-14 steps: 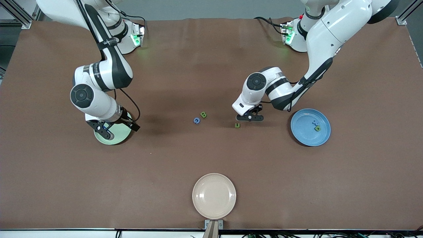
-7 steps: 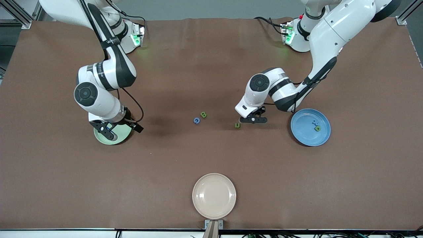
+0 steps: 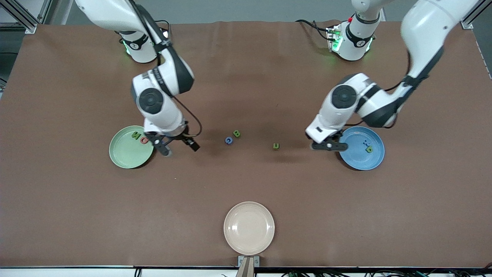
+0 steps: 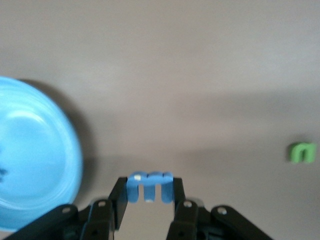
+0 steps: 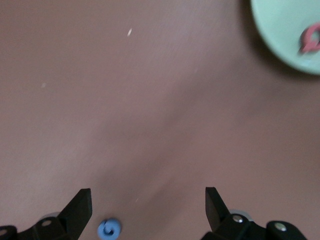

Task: Sort upper and lower case letters into plates
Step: 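Grasp the blue m with the left gripper and drop it in the blue plate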

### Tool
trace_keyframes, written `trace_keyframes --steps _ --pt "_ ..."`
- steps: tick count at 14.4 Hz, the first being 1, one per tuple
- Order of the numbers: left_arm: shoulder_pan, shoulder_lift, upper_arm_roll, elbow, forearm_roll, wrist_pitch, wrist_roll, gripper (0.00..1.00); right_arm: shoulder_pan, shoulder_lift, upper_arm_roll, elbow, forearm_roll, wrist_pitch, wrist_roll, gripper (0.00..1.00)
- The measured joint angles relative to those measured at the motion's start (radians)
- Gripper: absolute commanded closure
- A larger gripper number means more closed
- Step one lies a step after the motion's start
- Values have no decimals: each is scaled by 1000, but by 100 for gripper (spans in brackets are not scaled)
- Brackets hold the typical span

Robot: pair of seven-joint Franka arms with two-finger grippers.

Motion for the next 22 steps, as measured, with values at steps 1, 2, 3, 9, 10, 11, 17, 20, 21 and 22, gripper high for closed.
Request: trace_keyframes --steps 1,2,3,9,10,11,17,20,21,22 --pt "84 -1 -37 -30 4 -1 52 76 34 22 0 11 0 16 40 0" --pt "153 -1 -60 -58 21 -1 97 76 60 43 0 18 0 35 70 0" --pt "213 -1 -72 -87 54 2 135 76 81 63 0 22 0 51 94 0" --pt "386 36 -73 -197 267 73 187 75 100 103 -1 32 -1 81 128 0" --pt "395 46 -72 -204 279 79 190 75 105 106 -1 32 -1 92 142 0" --pt "399 54 -68 -208 290 82 191 75 113 114 -1 34 -1 105 157 0" --pt "399 100 -32 -218 350 86 191 68 158 207 -1 100 -1 131 200 0" --pt "399 109 -31 -218 350 87 191 26 172 247 -2 126 -2 131 216 0" --pt "399 110 -31 -218 350 87 191 2 177 256 -3 131 -2 132 219 0" --pt "399 110 -31 -218 350 87 191 0 181 262 -4 134 -2 132 221 0"
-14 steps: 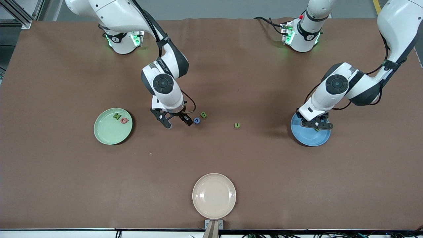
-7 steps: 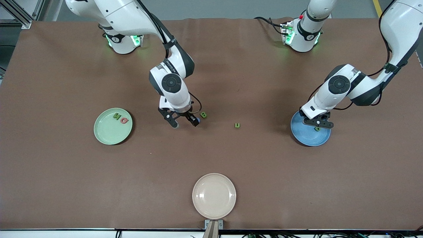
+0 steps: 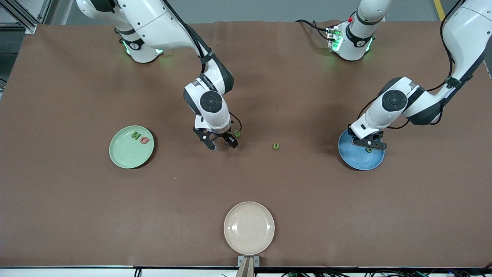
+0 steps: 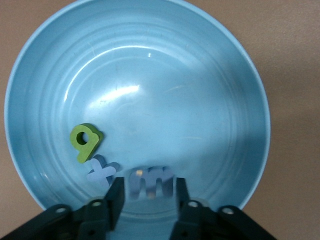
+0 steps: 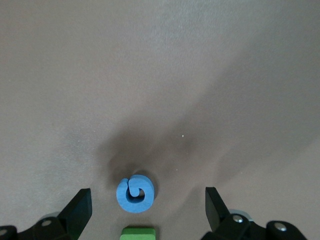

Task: Sort upper and lower case letters into plates
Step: 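Grasp the blue m with the left gripper and drop it in the blue plate, then place the blue G on the green plate while the left gripper grasps green n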

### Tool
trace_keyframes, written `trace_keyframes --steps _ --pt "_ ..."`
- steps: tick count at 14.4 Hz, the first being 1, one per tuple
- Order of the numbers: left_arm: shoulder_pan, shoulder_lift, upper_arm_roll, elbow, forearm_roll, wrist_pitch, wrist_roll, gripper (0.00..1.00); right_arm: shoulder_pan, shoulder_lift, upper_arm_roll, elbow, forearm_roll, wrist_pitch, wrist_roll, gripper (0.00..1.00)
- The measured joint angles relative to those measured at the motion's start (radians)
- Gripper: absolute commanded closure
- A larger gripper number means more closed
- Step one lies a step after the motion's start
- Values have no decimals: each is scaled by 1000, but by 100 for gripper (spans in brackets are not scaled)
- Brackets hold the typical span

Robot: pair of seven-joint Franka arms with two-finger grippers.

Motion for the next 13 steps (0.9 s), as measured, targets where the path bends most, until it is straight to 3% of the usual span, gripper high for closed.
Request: trace_keyframes --steps 4,7,11,13 --pt "0 0 -16 21 0 1 -16 0 7 9 -2 3 0 3 2 4" --pt "-37 0 -72 79 -47 -37 -79 0 8 12 -3 4 -4 5 3 17" --pt "-283 1 -74 213 -146 -112 -275 0 8 19 -4 5 -32 8 5 34" --pt "-459 2 -12 282 -182 -122 -393 0 9 21 -4 5 -36 9 6 37"
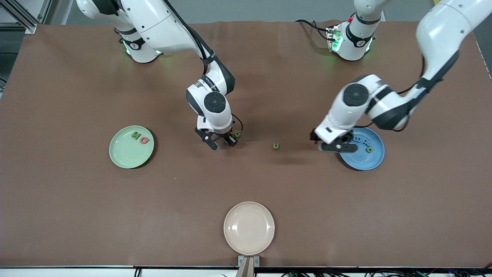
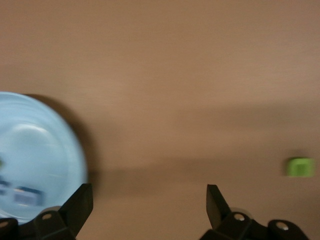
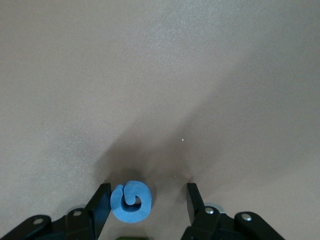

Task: Sort upper and lower case letters into plates
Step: 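Place the blue G on the green plate while the left gripper grasps green n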

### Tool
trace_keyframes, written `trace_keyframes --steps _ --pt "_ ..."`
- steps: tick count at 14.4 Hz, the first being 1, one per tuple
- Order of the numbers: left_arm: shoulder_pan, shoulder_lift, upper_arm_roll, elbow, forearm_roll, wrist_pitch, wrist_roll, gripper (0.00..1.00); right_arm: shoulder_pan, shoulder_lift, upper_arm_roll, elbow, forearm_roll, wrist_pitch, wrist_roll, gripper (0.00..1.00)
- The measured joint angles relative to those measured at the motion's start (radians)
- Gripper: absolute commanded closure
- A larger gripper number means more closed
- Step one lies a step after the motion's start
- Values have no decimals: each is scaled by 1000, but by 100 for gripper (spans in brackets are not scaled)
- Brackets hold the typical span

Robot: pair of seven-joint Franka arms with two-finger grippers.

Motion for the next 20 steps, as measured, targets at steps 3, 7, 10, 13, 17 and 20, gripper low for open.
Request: trace_keyframes --steps 3,7,10,13,17,20 --pt "-298 5 177 116 -87 0 -105 0 2 0 0 3 -1 3 3 50" --pt "-581 37 372 252 -204 1 -131 0 4 0 0 9 -2 5 5 92" --pt "-642 95 398 315 -218 8 -131 0 4 0 -4 10 -15 3 6 100" --pt "-646 146 406 338 -218 64 -131 5 -18 -5 -19 10 -40 -19 -25 100" --pt "-645 163 434 340 -217 86 -124 25 -147 -102 -29 -63 -42 -66 -265 100" --pt "-646 164 434 336 -217 86 -119 31 -274 -224 -32 -193 -43 -74 -487 100"
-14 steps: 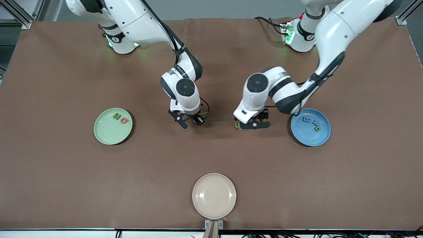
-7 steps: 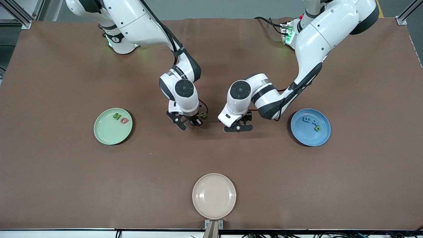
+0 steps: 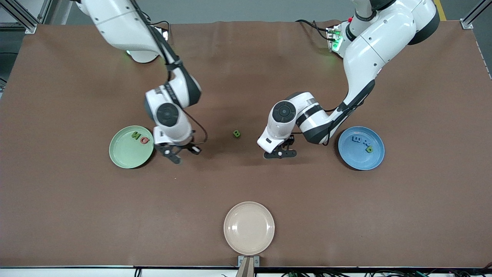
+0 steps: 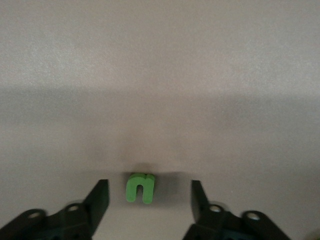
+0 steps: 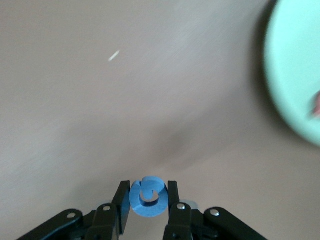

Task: Sort upper and lower case letters into plates
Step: 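Place the blue G on the green plate while the left gripper grasps green n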

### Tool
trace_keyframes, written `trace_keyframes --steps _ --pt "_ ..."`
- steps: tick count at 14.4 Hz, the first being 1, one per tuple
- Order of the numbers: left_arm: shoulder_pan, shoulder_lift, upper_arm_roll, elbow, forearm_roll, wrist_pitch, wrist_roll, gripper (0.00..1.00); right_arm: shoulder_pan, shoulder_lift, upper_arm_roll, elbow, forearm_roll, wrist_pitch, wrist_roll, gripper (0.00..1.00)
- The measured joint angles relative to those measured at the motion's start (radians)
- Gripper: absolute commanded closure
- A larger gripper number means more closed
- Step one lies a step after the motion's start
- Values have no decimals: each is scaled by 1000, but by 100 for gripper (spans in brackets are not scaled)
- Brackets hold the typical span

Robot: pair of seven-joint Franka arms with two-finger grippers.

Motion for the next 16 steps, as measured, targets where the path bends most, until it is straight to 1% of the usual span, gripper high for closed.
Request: trace_keyframes --steps 3,5,6,7,9,11,14,16 --pt "0 1 2 -11 0 0 9 34 -136 -82 -1 -88 0 1 -229 100" --pt "0 3 5 -14 0 0 12 36 -218 -101 -1 -109 0 3 -357 100" --pt "0 3 6 -14 0 0 12 38 -249 -101 -1 -115 0 10 -405 100" --pt "0 3 7 -14 0 0 12 40 -276 -101 -1 -129 0 30 -443 100" --pt "0 3 9 -14 0 0 12 45 -309 -101 0 -185 0 112 -505 100" --pt "0 4 11 -15 0 0 12 47 -343 -101 1 -241 -1 179 -571 100" --pt "0 6 22 -16 0 0 13 52 -421 -101 1 -281 -1 205 -679 100" --pt "-1 6 22 -15 0 1 13 57 -450 -101 1 -295 -1 218 -713 100"
